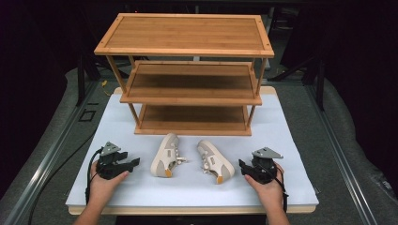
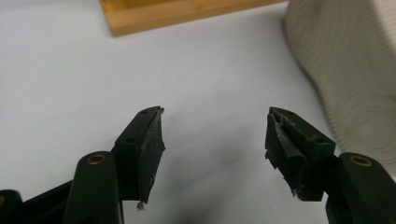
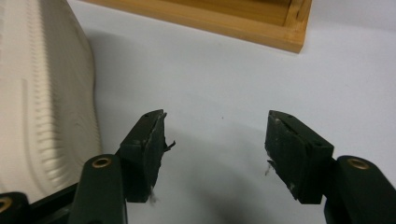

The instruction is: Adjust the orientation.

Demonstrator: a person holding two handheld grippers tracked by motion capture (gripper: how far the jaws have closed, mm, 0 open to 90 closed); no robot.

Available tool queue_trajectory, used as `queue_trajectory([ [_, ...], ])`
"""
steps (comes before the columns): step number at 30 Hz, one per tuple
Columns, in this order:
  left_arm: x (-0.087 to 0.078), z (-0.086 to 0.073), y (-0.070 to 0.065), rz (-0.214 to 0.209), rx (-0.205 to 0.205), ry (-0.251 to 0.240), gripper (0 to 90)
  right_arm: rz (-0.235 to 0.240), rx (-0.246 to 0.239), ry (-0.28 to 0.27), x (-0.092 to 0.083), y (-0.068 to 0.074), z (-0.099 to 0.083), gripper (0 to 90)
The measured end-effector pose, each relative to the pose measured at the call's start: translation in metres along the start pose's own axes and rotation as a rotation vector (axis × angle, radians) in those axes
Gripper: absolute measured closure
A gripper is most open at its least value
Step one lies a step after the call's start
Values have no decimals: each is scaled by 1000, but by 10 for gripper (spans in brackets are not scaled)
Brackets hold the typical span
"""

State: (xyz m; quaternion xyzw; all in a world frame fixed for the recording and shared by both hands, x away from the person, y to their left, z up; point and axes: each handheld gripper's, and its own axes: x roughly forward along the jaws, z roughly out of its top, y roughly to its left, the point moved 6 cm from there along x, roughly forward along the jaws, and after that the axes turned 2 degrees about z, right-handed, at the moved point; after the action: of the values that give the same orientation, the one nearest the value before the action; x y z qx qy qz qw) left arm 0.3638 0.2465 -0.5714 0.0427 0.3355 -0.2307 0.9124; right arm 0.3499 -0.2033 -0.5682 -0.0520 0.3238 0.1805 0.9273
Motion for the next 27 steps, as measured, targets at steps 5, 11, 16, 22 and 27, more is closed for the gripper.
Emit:
queue_trajectory([
  [5, -6, 4, -11, -20, 24, -50, 411, 16, 0, -31, -6, 7, 2, 425],
  [11, -11, 4, -20, -57, 15, -69, 454, 87, 21, -55, -12, 19, 4, 479],
  [16, -15, 4, -25, -70, 18, -70, 497, 78, 0, -52, -16, 24, 5, 496],
  [22, -16, 5, -25, -86, -10, -67, 537, 71, 8, -71, -17, 23, 6, 516],
  [27, -19, 7, -27, -87, -16, -78, 573, 68, 15, -100, -21, 22, 8, 523],
])
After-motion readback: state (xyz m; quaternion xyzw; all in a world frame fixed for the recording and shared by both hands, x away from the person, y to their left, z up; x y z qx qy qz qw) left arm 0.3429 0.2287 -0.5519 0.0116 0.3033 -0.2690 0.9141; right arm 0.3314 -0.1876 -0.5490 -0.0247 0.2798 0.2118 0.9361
